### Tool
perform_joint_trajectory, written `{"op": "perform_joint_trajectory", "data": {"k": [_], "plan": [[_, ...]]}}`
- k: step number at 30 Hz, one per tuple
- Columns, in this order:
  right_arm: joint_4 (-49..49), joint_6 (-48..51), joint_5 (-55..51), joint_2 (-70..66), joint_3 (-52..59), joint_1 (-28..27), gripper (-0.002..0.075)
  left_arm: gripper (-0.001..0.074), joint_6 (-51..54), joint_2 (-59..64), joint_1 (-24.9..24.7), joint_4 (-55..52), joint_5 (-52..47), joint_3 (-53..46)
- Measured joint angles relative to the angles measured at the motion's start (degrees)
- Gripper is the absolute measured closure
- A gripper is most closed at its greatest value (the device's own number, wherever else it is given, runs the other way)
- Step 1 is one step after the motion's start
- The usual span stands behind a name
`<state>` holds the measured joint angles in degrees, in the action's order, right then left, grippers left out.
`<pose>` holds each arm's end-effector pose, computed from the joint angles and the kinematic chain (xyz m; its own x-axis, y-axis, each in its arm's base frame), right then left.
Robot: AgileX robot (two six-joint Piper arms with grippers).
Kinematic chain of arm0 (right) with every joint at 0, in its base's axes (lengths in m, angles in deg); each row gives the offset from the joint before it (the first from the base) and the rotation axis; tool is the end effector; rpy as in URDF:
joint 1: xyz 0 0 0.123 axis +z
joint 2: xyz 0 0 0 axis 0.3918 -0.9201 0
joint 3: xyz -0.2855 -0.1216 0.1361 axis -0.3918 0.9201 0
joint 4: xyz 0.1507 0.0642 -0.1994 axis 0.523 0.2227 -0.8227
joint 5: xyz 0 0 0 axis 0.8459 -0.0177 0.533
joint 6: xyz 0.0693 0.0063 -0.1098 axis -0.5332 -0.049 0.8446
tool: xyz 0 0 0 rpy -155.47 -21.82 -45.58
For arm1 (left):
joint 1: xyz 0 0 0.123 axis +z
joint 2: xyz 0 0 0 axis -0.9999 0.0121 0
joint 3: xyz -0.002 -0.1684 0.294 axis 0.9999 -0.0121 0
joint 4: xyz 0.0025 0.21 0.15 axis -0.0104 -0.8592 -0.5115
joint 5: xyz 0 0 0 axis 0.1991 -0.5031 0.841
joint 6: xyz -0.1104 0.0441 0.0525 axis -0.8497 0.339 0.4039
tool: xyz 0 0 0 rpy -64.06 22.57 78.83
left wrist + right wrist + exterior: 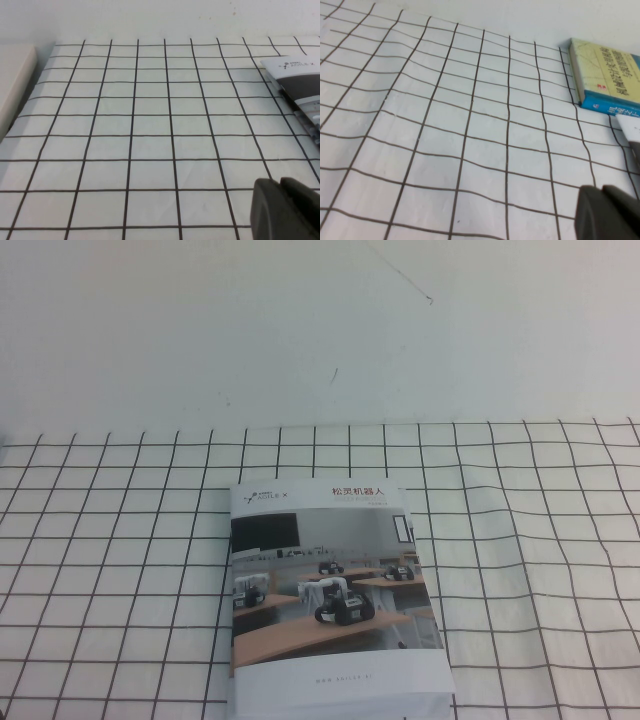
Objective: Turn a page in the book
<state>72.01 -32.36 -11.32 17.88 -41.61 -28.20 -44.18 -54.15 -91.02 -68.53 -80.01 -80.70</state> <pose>0.0420 -0.0018 0.1586 -0.3045 -0.2302 -0.9243 -0.0029 0.9706 -0.2408 0.0432 -0.0085 0.1657 -0.2622 -0.0844 -0.9613 0.0593 0.9929 -0.1033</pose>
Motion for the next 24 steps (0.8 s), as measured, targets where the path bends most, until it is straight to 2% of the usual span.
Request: {"op": "perform_joint_trajectory", "data": {"k": [19,24], "plan": [[0.0,0.2,0.0,0.0,0.0,0.0,0.0728,0.0737,0.0,0.0,0.0,-0.6,0.9,0.0],[0.0,0.3,4.4,0.0,0.0,0.0,0.0728,0.0737,0.0,0.0,0.0,-0.8,9.1,-0.3]]}}
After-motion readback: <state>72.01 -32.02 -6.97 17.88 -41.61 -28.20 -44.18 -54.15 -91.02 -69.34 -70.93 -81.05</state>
